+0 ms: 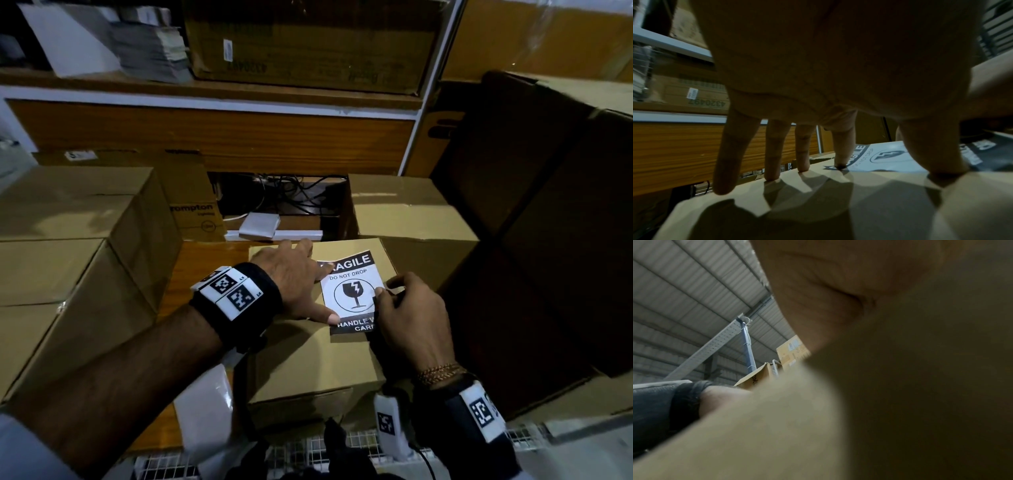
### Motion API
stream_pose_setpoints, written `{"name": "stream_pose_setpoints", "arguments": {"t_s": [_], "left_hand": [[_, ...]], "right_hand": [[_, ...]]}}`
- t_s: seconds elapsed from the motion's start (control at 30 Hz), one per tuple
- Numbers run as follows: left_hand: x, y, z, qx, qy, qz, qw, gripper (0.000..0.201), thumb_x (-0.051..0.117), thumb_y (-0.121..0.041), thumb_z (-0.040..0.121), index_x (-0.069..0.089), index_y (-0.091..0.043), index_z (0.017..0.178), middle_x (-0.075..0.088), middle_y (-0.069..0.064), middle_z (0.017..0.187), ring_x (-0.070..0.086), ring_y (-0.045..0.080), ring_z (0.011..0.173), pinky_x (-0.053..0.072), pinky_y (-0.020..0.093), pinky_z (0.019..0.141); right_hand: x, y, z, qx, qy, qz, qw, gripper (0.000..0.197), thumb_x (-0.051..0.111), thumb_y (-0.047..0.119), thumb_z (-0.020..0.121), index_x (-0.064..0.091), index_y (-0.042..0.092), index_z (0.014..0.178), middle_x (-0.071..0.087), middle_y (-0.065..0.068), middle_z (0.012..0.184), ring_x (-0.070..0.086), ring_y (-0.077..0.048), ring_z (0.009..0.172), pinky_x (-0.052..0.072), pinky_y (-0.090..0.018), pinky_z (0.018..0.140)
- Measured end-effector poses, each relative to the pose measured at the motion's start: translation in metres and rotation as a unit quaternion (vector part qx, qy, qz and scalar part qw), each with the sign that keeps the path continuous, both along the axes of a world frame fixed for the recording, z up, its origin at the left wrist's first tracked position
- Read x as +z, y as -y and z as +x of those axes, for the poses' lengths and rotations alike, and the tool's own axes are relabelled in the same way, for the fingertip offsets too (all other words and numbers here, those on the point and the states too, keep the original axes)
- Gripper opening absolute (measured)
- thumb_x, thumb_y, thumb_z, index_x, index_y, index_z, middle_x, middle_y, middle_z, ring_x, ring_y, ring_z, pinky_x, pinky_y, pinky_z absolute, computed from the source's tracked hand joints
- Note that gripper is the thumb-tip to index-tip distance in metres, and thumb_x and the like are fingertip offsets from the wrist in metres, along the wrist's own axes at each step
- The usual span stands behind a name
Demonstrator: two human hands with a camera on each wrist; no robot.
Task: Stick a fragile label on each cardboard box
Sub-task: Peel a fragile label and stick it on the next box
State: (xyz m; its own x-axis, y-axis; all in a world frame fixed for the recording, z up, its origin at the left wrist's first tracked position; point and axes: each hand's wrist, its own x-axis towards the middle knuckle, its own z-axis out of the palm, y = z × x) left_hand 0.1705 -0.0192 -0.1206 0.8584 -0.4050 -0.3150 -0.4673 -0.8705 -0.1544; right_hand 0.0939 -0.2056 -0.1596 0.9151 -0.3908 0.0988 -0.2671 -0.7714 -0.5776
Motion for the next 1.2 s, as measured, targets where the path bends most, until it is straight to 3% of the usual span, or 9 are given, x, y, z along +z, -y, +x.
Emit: {"name": "stream_pose_setpoints", "arguments": {"t_s": [0.1, 0.2, 0.33, 0.43, 0.53, 0.8, 0.93, 1.13, 1.2], "left_hand": [[0.000, 0.000, 0.000, -0.003, 0.001, 0.001, 1.000, 0.114, 0.046, -0.100, 0.066, 0.017, -0.043, 0.161, 0.030, 0.007, 0.157, 0.035, 0.036, 0.139, 0.046, 0.052, 0.104], [0.000, -0.001, 0.001, -0.004, -0.001, -0.002, 1.000, 0.115, 0.045, -0.101, 0.064, 0.017, -0.044, 0.161, 0.030, 0.007, 0.157, 0.036, 0.035, 0.139, 0.046, 0.052, 0.104], [0.000, -0.003, 0.001, -0.004, -0.004, -0.008, 1.000, 0.112, 0.045, -0.100, 0.066, 0.018, -0.045, 0.160, 0.030, 0.006, 0.156, 0.035, 0.034, 0.138, 0.044, 0.051, 0.103], [0.001, -0.002, 0.002, -0.005, -0.006, -0.005, 1.000, 0.109, 0.044, -0.099, 0.068, 0.019, -0.046, 0.159, 0.030, 0.005, 0.155, 0.035, 0.034, 0.137, 0.045, 0.051, 0.103], [0.002, -0.001, 0.001, -0.002, -0.010, -0.002, 1.000, 0.106, 0.044, -0.098, 0.070, 0.020, -0.045, 0.160, 0.030, 0.006, 0.155, 0.035, 0.033, 0.137, 0.045, 0.051, 0.105], [0.008, 0.002, -0.002, -0.017, -0.021, 0.007, 1.000, 0.099, 0.043, -0.090, 0.081, 0.016, -0.040, 0.162, 0.029, 0.011, 0.153, 0.035, 0.034, 0.137, 0.045, 0.051, 0.106], [0.006, 0.003, -0.003, -0.015, -0.026, 0.015, 0.999, 0.100, 0.042, -0.091, 0.080, 0.014, -0.039, 0.162, 0.024, 0.012, 0.157, 0.033, 0.036, 0.140, 0.044, 0.052, 0.108], [0.004, 0.001, -0.007, -0.059, 0.017, -0.010, 0.998, 0.109, 0.046, -0.092, 0.077, 0.026, -0.025, 0.160, -0.012, 0.008, 0.166, 0.006, 0.034, 0.153, 0.032, 0.057, 0.117], [0.003, 0.003, -0.007, -0.080, 0.016, -0.009, 0.997, 0.108, 0.045, -0.090, 0.080, 0.026, -0.020, 0.159, 0.003, 0.008, 0.168, 0.013, 0.031, 0.151, 0.031, 0.055, 0.118]], "right_hand": [[0.002, 0.009, -0.002, -0.028, -0.029, -0.060, 0.997, 0.035, 0.060, 0.046, 0.099, 0.059, 0.020, 0.122, 0.064, -0.011, 0.116, 0.065, -0.030, 0.100, 0.052, -0.035, 0.083], [0.004, 0.029, -0.006, -0.017, -0.004, -0.032, 0.999, 0.035, 0.063, 0.045, 0.096, 0.062, 0.020, 0.121, 0.065, -0.010, 0.115, 0.065, -0.031, 0.103, 0.054, -0.040, 0.087], [0.001, 0.030, -0.031, 0.106, 0.082, -0.072, 0.988, 0.030, 0.067, 0.036, 0.094, 0.065, 0.026, 0.122, 0.059, 0.003, 0.109, 0.059, -0.020, 0.102, 0.053, -0.040, 0.087], [-0.007, 0.017, -0.052, 0.236, 0.090, -0.100, 0.962, 0.039, 0.061, 0.045, 0.096, 0.066, 0.029, 0.132, 0.056, 0.006, 0.126, 0.048, -0.014, 0.121, 0.044, -0.033, 0.098], [-0.016, 0.014, -0.058, 0.290, 0.085, -0.117, 0.946, 0.047, 0.056, 0.054, 0.098, 0.066, 0.030, 0.136, 0.052, 0.007, 0.137, 0.045, -0.011, 0.130, 0.040, -0.029, 0.106], [-0.023, 0.015, -0.067, 0.323, 0.132, -0.111, 0.931, 0.034, 0.059, 0.048, 0.102, 0.074, 0.028, 0.126, 0.057, 0.004, 0.130, 0.050, -0.017, 0.122, 0.051, -0.038, 0.092], [-0.029, 0.015, -0.072, 0.320, 0.145, -0.092, 0.932, 0.034, 0.058, 0.048, 0.103, 0.075, 0.026, 0.123, 0.059, 0.005, 0.128, 0.052, -0.015, 0.120, 0.052, -0.036, 0.089], [-0.028, 0.014, -0.070, 0.311, 0.172, -0.073, 0.932, 0.029, 0.065, 0.045, 0.100, 0.077, 0.027, 0.119, 0.060, 0.010, 0.119, 0.053, -0.011, 0.112, 0.049, -0.031, 0.085], [-0.031, 0.015, -0.069, 0.301, 0.193, -0.051, 0.933, 0.027, 0.069, 0.043, 0.099, 0.079, 0.023, 0.112, 0.062, 0.010, 0.113, 0.055, -0.012, 0.108, 0.050, -0.032, 0.082]]}}
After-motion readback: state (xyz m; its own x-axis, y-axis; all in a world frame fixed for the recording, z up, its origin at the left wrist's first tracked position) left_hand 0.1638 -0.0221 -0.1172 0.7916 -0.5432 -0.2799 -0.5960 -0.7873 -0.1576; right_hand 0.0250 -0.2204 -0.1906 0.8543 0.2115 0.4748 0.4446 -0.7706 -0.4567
